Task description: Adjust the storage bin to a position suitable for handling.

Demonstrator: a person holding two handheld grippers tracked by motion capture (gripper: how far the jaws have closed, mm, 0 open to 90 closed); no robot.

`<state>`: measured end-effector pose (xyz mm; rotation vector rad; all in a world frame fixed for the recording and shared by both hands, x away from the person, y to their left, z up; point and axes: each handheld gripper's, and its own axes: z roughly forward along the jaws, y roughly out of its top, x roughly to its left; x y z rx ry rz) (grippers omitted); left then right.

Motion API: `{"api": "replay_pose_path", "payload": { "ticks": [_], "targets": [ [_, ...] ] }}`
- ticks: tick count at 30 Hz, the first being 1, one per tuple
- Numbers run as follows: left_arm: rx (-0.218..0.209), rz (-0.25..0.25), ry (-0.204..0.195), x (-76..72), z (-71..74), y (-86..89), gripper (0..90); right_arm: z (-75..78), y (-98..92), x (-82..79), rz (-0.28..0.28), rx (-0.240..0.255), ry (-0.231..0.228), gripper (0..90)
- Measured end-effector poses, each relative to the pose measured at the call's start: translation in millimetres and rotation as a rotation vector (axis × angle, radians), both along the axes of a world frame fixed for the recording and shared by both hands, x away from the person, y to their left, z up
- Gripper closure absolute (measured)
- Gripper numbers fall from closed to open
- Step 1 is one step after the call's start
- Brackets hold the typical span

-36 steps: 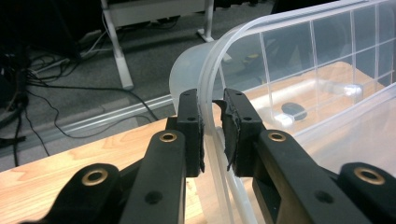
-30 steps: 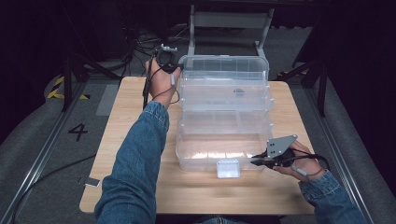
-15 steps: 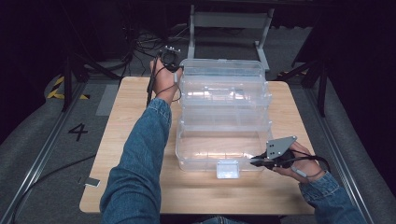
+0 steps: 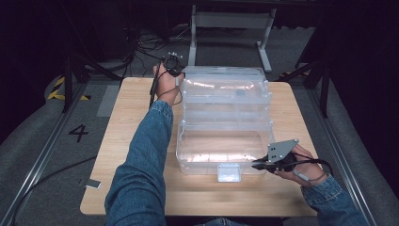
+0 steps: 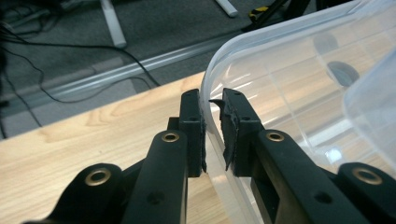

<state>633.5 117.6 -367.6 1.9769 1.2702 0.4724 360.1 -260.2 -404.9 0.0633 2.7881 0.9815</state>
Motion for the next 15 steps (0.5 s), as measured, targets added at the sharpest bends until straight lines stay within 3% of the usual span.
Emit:
{"api": "replay_pose_path", "payload": {
  "ticks": [9,12,15],
  "targets": [
    [-0.040,-0.031,-0.009,2.9,-5.6,6.7,78.5,0.1,1.2,-1.2,-0.002,-0.001,0.001,84.3],
    [-0.083,-0.031,-0.013,3.0,-9.0,10.3,78.1,0.4,2.4,-2.2,-0.006,-0.005,-0.001,84.4],
    [-0.097,-0.034,-0.027,2.8,-10.7,11.6,77.5,0.3,2.8,-2.6,-0.008,-0.005,-0.001,84.3]
  ]
}}
